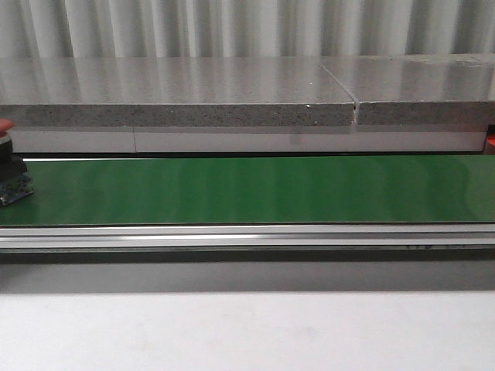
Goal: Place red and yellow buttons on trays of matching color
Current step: 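Set the red button on the belt start and open the left gripper, then grasp a yellow mushroom button with the left gripper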
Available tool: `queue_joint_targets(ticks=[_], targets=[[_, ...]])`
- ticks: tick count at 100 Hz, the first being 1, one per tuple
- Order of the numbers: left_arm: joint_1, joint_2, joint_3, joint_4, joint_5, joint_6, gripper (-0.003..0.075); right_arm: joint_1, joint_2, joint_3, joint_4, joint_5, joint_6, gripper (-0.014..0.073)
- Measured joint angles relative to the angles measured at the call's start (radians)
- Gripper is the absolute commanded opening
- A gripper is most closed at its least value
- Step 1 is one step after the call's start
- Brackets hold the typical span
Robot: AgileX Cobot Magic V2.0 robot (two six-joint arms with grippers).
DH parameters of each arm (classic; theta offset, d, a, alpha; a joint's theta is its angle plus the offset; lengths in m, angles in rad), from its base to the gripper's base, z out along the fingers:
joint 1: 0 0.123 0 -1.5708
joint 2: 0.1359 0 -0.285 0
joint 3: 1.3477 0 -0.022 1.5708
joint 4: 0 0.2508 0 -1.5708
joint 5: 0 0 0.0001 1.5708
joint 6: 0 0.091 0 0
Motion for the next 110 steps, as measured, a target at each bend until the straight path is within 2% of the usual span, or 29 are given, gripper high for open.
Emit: queue_joint_targets(ticks=[13,32,46,65,96,110], targets=[[0.000,0.010,0.000,0.000,-0.018,0.000,0.0417,0.000,0.000,0.000,0.000,0.000,0.000,-0.0072],[0.002,0.010,0.000,0.000,-0.036,0.000,0.0253,0.000,0.000,0.000,0.000,0.000,0.000,-0.0072],[0.002,0.010,0.000,-0.001,-0.044,0.000,0.0184,0.000,0.000,0.000,0.000,0.000,0.000,-0.0072],[0.002,-0.020,0.000,-0.004,-0.082,0.000,0.0167,0.000,0.000,0.000,0.000,0.000,0.000,-0.0072],[0.002,-0.204,0.000,-0.027,-0.055,0.000,0.0167,0.000,0.000,0.000,0.000,0.000,0.000,-0.0072],[0.002,-0.293,0.059,-0.036,-0.049,0.000,0.0167,0.000,0.000,0.000,0.000,0.000,0.000,-0.0072]])
